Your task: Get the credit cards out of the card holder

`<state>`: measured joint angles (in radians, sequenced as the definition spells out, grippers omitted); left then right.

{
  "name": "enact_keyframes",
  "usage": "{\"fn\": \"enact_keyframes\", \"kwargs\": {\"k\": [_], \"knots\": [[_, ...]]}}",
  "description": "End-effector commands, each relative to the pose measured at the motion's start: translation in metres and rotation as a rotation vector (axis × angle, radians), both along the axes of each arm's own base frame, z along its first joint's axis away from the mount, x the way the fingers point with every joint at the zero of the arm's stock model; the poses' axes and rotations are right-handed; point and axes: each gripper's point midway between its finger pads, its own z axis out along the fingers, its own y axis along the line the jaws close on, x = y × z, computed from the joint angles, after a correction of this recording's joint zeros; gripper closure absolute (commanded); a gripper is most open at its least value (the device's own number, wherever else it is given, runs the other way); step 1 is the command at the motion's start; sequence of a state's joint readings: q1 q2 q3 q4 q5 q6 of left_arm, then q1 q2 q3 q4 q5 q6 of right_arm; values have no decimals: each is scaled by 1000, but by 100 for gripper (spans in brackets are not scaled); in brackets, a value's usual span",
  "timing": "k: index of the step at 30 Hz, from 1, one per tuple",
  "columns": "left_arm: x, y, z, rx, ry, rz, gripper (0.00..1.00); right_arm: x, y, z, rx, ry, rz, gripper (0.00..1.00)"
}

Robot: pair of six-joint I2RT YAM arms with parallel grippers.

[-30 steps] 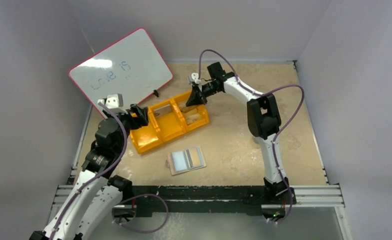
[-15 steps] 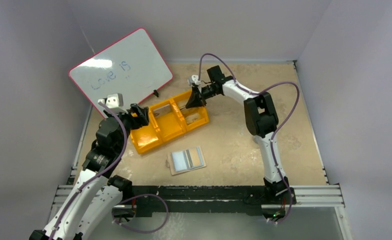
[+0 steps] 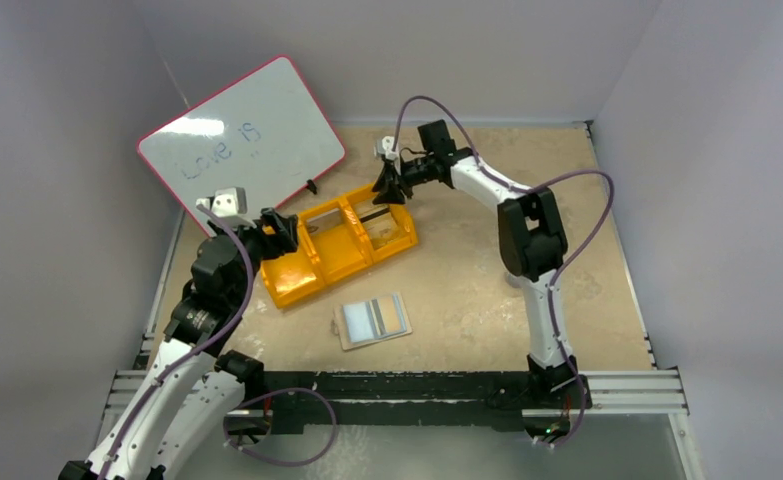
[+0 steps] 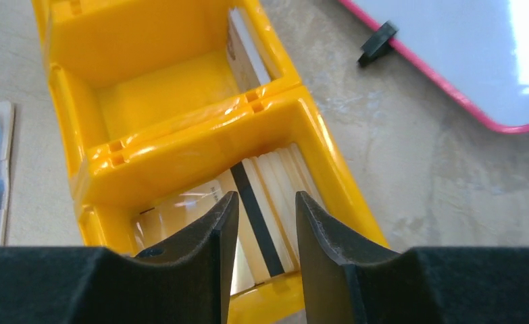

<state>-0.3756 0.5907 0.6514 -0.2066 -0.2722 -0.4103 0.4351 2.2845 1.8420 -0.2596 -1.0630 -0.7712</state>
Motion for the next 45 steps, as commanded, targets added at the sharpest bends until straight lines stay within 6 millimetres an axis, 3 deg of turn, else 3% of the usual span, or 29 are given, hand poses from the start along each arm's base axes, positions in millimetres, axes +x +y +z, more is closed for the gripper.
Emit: {"fn": "enact_keyframes", "kwargs": {"k": [1,4,6,8,9,12,15,17,19,22,25,28,33,36,39,45], "knots": [[-4,-6,25,-53,-43,-27,26,6,-4,109,106,-223,-62,60],[-5,-8,20,-73,-8,-29,26,-4,-13,152,174,-260,-180,57],[-7,-10,16,-95,31,-31,25,-21,-20,175,240,-222,-272,54],[-11,-16,9,-123,73,-56,23,-36,-35,192,334,-119,-437,26],[-12,-22,3,-144,101,-82,23,-39,-45,189,369,1,-566,19],[-19,-50,-24,-199,205,-205,33,-67,-59,157,356,341,-728,19],[-28,-78,-53,-257,300,-309,37,-110,-61,89,241,671,-840,23],[-36,-87,-72,-221,360,-319,42,-136,-59,57,181,712,-936,24],[-42,-93,-86,-178,401,-307,42,-159,-58,41,172,735,-1025,26],[-49,-113,-107,-156,457,-317,43,-179,-69,26,197,791,-1100,32],[-63,-143,-121,-163,468,-351,45,-191,-72,15,170,790,-1087,46],[-73,-159,-140,-197,493,-331,47,-208,-64,-3,80,798,-1051,44],[-79,-171,-170,-289,527,-283,51,-226,-49,-18,20,790,-985,48],[-84,-174,-186,-255,559,-259,51,-232,-42,-22,-3,786,-963,53],[-86,-180,-191,-245,571,-262,51,-236,-40,-27,-30,784,-978,55],[-90,-166,-209,-222,600,-192,53,-237,-38,-41,-117,755,-981,58]]}}
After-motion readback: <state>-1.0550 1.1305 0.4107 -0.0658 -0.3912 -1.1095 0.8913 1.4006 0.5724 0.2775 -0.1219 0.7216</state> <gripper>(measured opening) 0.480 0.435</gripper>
